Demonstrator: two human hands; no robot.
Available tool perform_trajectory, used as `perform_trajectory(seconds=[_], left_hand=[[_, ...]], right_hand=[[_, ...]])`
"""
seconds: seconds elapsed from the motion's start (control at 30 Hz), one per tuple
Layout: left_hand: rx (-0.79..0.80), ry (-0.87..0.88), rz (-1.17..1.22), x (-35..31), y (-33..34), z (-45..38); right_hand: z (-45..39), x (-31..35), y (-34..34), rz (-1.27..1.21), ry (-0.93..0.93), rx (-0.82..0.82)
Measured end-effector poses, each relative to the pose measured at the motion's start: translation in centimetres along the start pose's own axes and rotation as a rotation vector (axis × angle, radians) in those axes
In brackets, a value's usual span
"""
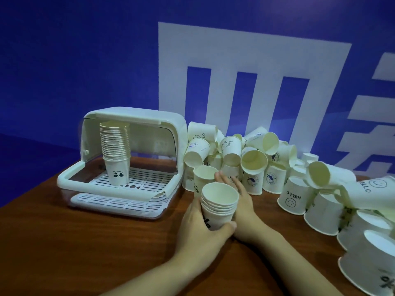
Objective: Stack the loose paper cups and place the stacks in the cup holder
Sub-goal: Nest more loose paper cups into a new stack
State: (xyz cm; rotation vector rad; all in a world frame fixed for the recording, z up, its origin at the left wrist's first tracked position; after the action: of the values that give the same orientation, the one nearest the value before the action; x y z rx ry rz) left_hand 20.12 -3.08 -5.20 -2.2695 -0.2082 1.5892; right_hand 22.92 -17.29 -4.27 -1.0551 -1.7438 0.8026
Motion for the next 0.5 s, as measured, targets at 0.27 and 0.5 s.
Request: perform_trajectory(seconds=[0.27, 0.5], left_hand=[[0.047, -0.009, 0.026, 0.2, 0.1, 0.1], [0.042, 0.012, -0.007, -0.2, -0.1, 0.0]], right_hand=[[1.7, -1.3, -4.7, -0.498, 0.017, -0.495], [1.5, -2.6, -3.9, -0.337, 0.183, -0.411]])
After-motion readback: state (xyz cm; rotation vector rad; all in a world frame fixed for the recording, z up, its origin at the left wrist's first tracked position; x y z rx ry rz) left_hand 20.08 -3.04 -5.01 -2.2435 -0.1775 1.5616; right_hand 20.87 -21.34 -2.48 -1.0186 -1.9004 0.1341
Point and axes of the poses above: each hand's wrist, its own z-axis away from the middle knuckle, its own y-axis out of the palm, x = y × z, the point moved 10 cm from there along -z, towards the middle knuckle, and after that the axes turned 9 degrees about -z, right-handed, at the moved point
